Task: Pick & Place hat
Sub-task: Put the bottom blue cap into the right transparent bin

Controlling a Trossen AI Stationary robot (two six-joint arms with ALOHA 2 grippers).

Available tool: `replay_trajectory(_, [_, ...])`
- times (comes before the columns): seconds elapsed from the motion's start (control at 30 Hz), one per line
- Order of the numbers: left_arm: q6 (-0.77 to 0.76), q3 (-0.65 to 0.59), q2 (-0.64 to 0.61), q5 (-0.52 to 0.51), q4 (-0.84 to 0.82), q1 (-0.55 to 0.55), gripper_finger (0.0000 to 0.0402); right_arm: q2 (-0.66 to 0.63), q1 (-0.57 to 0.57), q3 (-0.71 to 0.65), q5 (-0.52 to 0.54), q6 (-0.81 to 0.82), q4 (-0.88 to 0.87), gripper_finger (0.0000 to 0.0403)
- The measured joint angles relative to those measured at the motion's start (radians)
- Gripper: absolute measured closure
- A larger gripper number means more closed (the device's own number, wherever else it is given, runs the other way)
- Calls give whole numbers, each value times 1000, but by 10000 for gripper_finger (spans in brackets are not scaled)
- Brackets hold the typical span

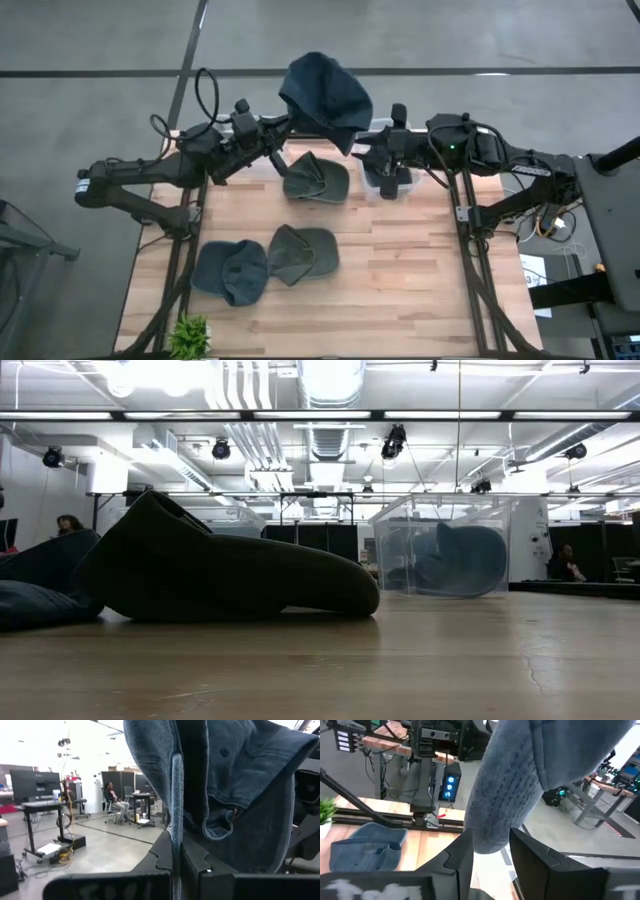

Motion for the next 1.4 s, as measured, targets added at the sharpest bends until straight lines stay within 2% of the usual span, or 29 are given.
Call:
replay_trajectory(0.27, [88,0,5,-22,74,0,395,5,0,-17,0,9,47,281])
replay_trajectory(0.57, [85,0,24,-3,126,12,395,35,0,-22,1,-3,147,278])
replay_trajectory(0.77, [90,1,32,-2,133,14,395,52,3,-22,193,-65,181,278])
replay_trajectory(1.03, [84,1,33,22,143,13,395,49,4,-25,240,-101,233,281])
replay_trajectory(1.17, [59,1,34,27,135,13,395,49,3,-25,258,-116,241,300])
replay_trajectory(1.33, [48,0,34,79,104,13,391,45,2,-25,302,-116,215,374])
replay_trajectory(1.4, [36,-1,34,99,82,11,384,46,1,-24,324,-117,209,383])
